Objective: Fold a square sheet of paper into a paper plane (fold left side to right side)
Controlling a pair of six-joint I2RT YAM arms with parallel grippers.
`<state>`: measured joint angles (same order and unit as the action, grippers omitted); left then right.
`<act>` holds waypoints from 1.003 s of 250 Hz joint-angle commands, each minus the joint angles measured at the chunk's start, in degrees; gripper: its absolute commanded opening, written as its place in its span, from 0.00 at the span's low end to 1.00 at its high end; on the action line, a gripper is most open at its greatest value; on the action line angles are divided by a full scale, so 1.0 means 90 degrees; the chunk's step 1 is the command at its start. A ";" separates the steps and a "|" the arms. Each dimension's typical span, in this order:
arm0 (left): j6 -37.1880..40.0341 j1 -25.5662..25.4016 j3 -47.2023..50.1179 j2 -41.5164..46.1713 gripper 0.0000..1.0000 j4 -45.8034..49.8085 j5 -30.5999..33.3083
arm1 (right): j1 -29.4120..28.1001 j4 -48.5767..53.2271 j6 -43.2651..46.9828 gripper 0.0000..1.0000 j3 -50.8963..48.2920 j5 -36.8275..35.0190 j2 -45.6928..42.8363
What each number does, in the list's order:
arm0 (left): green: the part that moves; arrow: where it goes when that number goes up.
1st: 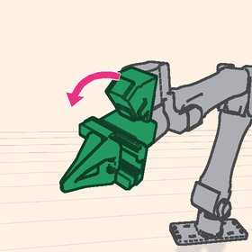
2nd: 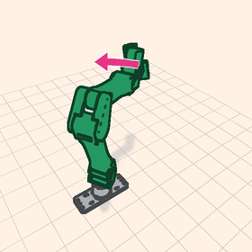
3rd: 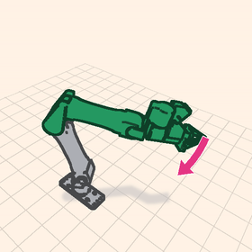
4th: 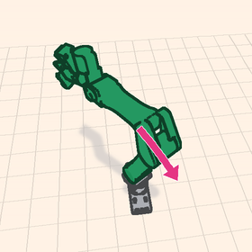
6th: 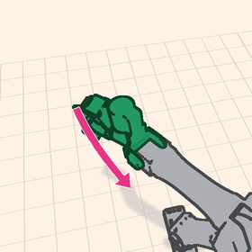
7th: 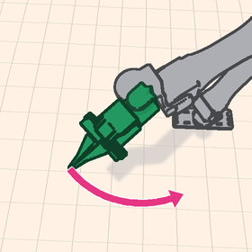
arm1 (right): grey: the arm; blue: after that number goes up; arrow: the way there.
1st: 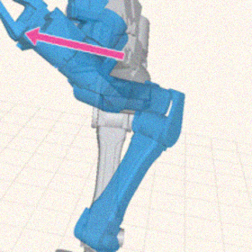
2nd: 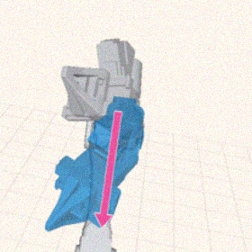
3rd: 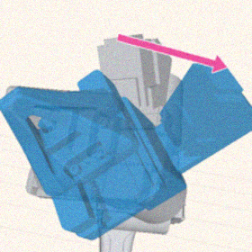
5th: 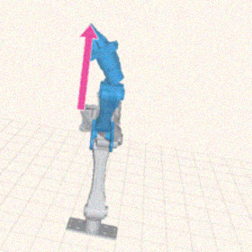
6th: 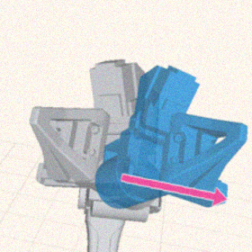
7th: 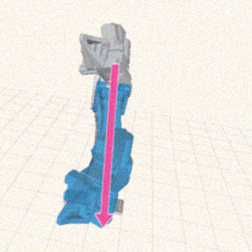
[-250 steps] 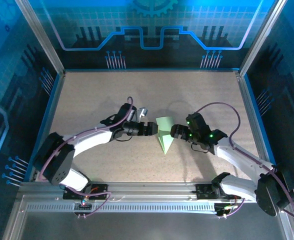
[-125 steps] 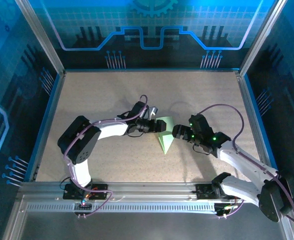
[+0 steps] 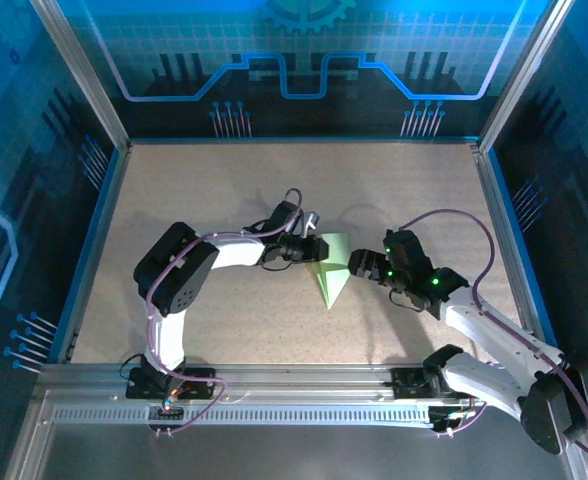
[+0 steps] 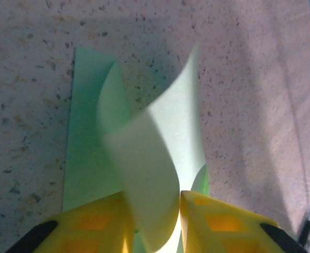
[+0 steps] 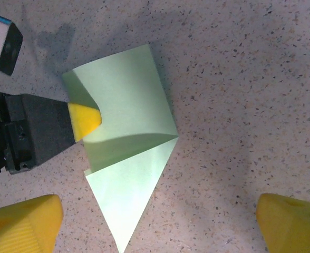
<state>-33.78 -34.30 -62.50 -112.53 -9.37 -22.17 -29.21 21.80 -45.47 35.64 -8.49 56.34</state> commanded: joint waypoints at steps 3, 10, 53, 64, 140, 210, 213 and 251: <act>0.0093 0.0189 0.0229 0.0367 0.17 -0.0309 -0.0293 | 0.0122 -0.0256 0.0270 0.92 -0.0053 0.0287 -0.0076; 0.0108 0.0241 0.0343 0.0492 0.14 -0.0376 -0.0325 | 0.0135 -0.0356 0.0318 0.92 -0.0057 0.0388 -0.0066; 0.0365 0.0686 0.1110 0.1388 0.03 -0.0774 -0.0988 | 0.0169 -0.1185 0.0572 0.92 -0.0186 0.1166 0.0027; 0.0464 0.0807 0.1312 0.1628 0.03 -0.0831 -0.1241 | 0.0184 -0.1480 0.0616 0.92 -0.0241 0.1417 0.0062; 0.0604 0.1534 0.2247 0.2917 0.01 -0.1126 -0.2995 | 0.0340 -0.2913 0.1087 0.97 -0.0011 0.3691 0.1012; 0.0300 0.1532 0.2250 0.2880 0.01 -0.1516 -0.3647 | 0.0438 -0.3544 0.1229 0.97 0.0408 0.4821 0.1894; 0.0289 0.1530 0.2247 0.2871 0.01 -0.1526 -0.3657 | 0.0438 -0.3565 0.1225 0.97 0.0433 0.4850 0.1924; 0.0274 0.1534 0.2208 0.2777 0.01 -0.1541 -0.3684 | 0.0452 -0.3833 0.1129 0.86 0.0581 0.5160 0.2214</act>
<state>-31.20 -20.67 -42.92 -86.94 -21.58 -52.47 -26.04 -8.64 -35.44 38.76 32.73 74.83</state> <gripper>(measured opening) 0.065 0.909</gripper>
